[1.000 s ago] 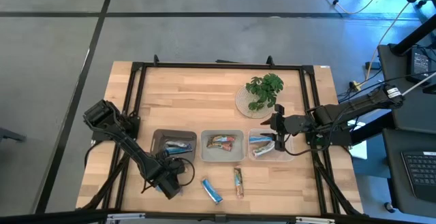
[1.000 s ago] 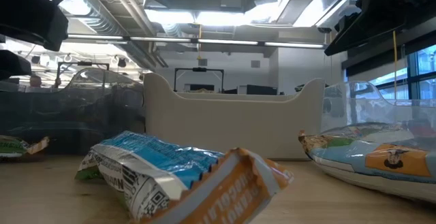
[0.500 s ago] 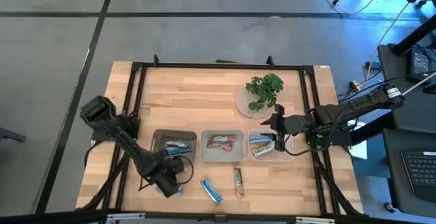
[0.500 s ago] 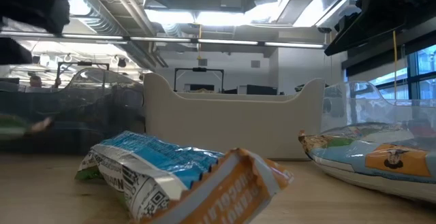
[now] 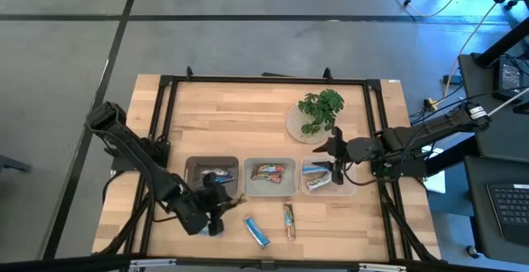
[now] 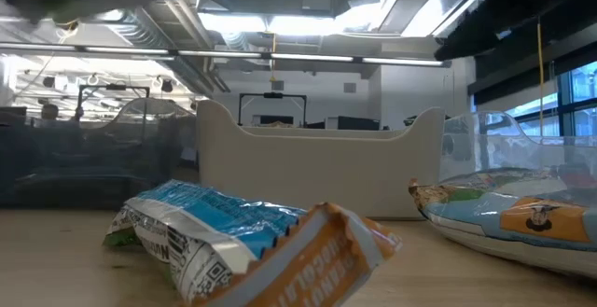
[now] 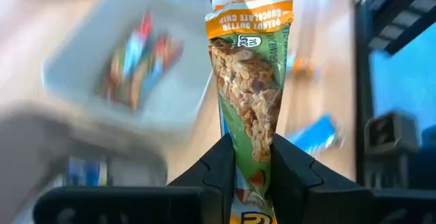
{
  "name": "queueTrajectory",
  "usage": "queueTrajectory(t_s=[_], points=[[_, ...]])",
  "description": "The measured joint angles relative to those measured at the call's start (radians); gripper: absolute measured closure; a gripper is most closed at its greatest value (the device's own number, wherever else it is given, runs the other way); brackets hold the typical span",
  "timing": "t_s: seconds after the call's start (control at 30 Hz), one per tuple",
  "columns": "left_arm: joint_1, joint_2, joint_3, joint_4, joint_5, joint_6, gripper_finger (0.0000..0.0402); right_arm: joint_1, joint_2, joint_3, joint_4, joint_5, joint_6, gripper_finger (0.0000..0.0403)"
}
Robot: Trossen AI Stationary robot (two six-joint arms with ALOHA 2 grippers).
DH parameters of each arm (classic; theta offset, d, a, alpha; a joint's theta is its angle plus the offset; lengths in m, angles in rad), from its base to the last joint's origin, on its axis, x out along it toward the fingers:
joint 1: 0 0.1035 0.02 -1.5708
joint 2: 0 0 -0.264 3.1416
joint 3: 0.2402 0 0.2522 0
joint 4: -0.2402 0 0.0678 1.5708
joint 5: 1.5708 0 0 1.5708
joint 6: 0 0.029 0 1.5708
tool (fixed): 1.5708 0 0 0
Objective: Pick and place Granola Bars by type
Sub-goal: Put the orange granola bar into the transparent bin
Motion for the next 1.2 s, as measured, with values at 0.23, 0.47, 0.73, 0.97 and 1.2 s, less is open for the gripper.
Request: queueTrajectory(t_s=[0.23,0.47,0.73,0.97,1.2], points=[[0.042,-0.011,0.000,0.240,-0.172,0.328,0.0341,0.001,0.041,0.000,0.198,-0.085,-0.121,0.0199],[0.155,-0.008,0.000,0.335,-0.178,0.495,0.0341,0.001,0.150,0.000,0.418,-0.159,-0.243,0.0187],[0.286,0.065,0.001,0.509,0.015,0.706,0.0341,0.000,0.271,0.000,0.656,-0.233,-0.321,0.0100],[0.343,0.146,0.002,0.661,0.048,0.806,0.0341,0.001,0.351,0.000,0.820,-0.233,-0.313,0.0067],[0.362,0.187,0.002,0.778,0.092,0.824,0.0341,0.001,0.403,0.000,0.903,-0.233,-0.312,0.0067]])
